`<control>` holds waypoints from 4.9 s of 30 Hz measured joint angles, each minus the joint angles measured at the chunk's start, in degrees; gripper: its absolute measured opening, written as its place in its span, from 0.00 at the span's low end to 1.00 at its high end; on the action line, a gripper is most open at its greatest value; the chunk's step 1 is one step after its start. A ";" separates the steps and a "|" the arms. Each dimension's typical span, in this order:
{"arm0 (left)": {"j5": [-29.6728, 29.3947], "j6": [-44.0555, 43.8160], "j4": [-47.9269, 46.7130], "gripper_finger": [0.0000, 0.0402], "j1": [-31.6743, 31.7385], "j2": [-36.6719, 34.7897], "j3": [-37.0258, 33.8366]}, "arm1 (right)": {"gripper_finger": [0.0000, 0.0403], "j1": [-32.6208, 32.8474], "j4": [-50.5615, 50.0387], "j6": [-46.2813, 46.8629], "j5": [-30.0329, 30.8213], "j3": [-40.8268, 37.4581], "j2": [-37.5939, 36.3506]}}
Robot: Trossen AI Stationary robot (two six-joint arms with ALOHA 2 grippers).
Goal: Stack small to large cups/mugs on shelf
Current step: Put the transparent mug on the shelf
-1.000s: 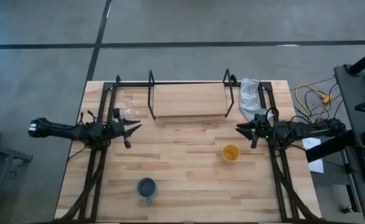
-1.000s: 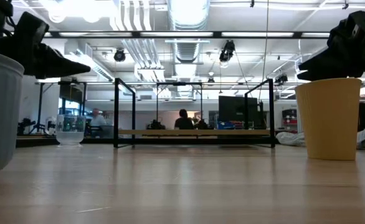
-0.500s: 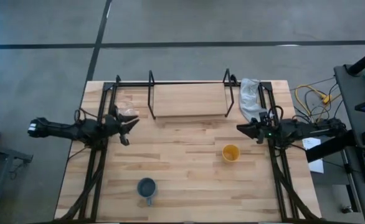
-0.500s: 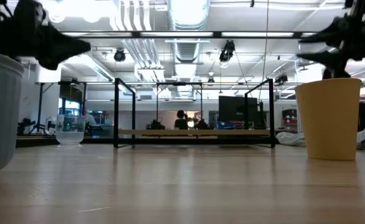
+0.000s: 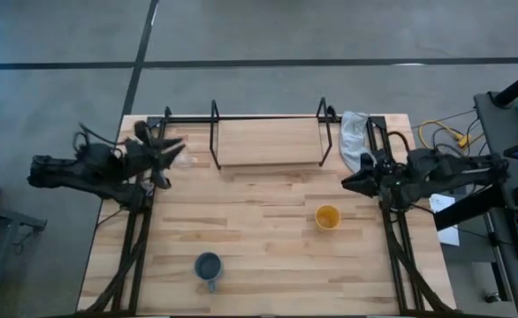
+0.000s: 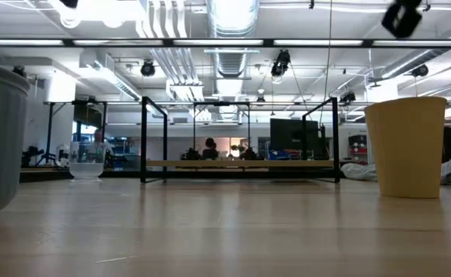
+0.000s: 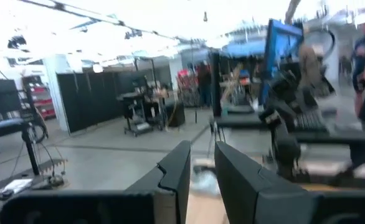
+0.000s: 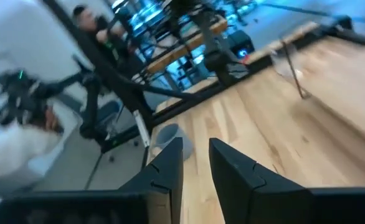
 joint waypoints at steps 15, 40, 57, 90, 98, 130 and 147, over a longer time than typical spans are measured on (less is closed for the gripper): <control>-3.03 -0.44 -0.27 0.15 0.00 1.17 16.88 | 0.17 -0.02 -13.10 -15.41 -0.74 27.41 17.59; -15.29 -32.79 -51.79 0.42 0.00 4.75 24.02 | 0.31 -0.02 -27.43 -11.65 -0.69 36.46 37.44; 3.55 -42.73 -88.09 0.42 0.12 16.32 29.78 | 0.31 -0.04 -29.52 -10.22 -0.73 36.40 41.76; 21.10 -6.99 -83.56 0.42 32.61 31.36 29.88 | 0.26 0.00 -29.86 -2.73 -0.96 35.78 41.59; 24.98 -6.42 -78.86 0.42 43.73 34.08 26.45 | 0.26 0.00 -29.83 -2.73 -0.89 35.72 41.59; 28.03 -3.44 -64.06 0.42 51.41 42.78 17.46 | 0.25 0.00 -29.98 -3.08 -0.71 35.50 41.59; 25.49 -3.42 -56.50 0.42 51.49 41.27 11.28 | 0.25 0.00 -30.04 -3.17 -0.67 35.50 41.59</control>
